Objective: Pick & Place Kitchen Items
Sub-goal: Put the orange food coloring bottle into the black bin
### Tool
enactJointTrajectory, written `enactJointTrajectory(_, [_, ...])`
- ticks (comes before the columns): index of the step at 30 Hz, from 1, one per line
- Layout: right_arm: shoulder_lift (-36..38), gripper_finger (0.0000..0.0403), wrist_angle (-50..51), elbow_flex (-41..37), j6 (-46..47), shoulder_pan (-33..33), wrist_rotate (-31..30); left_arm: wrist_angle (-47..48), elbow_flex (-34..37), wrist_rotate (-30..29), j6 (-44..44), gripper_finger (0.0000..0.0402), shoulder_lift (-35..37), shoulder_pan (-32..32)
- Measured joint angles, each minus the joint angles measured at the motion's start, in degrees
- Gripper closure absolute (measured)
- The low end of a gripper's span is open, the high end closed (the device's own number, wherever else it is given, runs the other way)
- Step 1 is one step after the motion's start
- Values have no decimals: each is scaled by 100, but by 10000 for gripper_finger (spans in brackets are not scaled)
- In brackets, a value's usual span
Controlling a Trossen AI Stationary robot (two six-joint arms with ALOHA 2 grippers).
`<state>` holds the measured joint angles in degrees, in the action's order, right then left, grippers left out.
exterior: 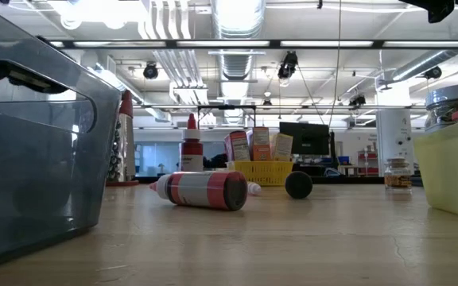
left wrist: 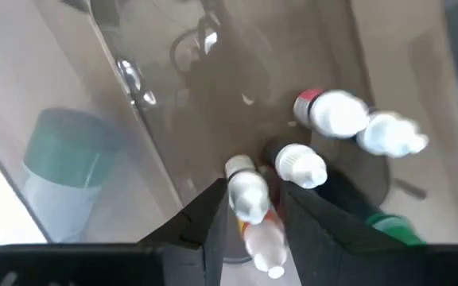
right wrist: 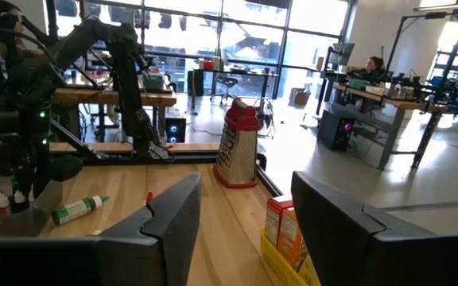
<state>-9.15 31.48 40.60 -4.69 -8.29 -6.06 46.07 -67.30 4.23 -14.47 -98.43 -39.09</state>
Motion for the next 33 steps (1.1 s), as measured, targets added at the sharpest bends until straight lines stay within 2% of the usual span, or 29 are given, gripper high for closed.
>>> enactJointTrajectory(6, [0,230,0,0,11,2,1,474,-397,-56,-55,280,0,0])
enactJointTrajectory(11, [0,243,0,0,11,2,0,1170,-940,-500,-71,280,0,-2])
enactJointTrajectory(15, [0,255,0,-2,13,2,0,1604,-1420,-1199,-130,280,0,0])
enactJointTrajectory(20, [0,270,0,0,10,0,1,1413,-1916,-2682,-520,280,0,36])
enactJointTrajectory(25, [0,285,0,0,6,2,2,876,-2125,-3347,-291,280,0,230])
enactJointTrajectory(30, [0,300,0,-1,0,0,2,224,-2096,-3277,795,280,0,838])
enactJointTrajectory(33, [0,310,0,-1,12,0,1,-93,-2094,-2486,1453,280,0,1433])
